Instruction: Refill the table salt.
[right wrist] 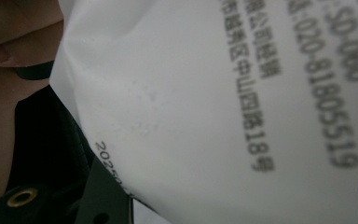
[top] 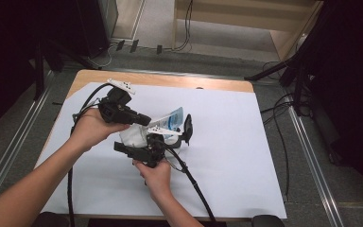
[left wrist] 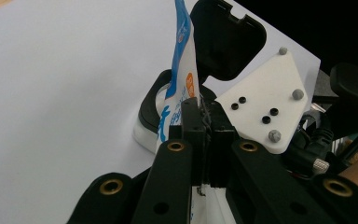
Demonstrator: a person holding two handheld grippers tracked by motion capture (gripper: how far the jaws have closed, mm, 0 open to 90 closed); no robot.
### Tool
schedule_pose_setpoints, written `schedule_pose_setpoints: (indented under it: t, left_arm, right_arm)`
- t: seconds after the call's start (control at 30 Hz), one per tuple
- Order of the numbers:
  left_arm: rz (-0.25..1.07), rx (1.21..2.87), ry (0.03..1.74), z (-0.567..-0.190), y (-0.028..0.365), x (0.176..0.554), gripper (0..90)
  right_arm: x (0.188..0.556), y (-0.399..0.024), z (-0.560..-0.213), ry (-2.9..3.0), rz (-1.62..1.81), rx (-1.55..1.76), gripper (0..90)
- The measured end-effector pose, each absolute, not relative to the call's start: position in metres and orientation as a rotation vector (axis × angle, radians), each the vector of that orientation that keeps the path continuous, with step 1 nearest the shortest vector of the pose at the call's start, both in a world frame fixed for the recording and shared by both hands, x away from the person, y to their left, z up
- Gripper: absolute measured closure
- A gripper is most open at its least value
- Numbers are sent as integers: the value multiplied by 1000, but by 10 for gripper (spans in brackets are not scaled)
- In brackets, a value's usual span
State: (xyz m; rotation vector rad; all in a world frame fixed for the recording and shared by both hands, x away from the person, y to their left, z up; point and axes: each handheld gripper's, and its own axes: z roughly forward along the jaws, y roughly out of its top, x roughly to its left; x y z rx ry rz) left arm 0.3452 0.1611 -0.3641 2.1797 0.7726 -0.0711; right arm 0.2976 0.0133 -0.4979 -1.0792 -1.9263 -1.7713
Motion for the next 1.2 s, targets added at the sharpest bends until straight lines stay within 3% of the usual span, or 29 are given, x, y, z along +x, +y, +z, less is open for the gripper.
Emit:
schedule_pose_setpoints:
  t: [1.2]
  left_arm:
    - [-71,2195,773,-365,156,345,900]
  right_arm:
    - [298,13,-498,-1983,-1764,-1097,525]
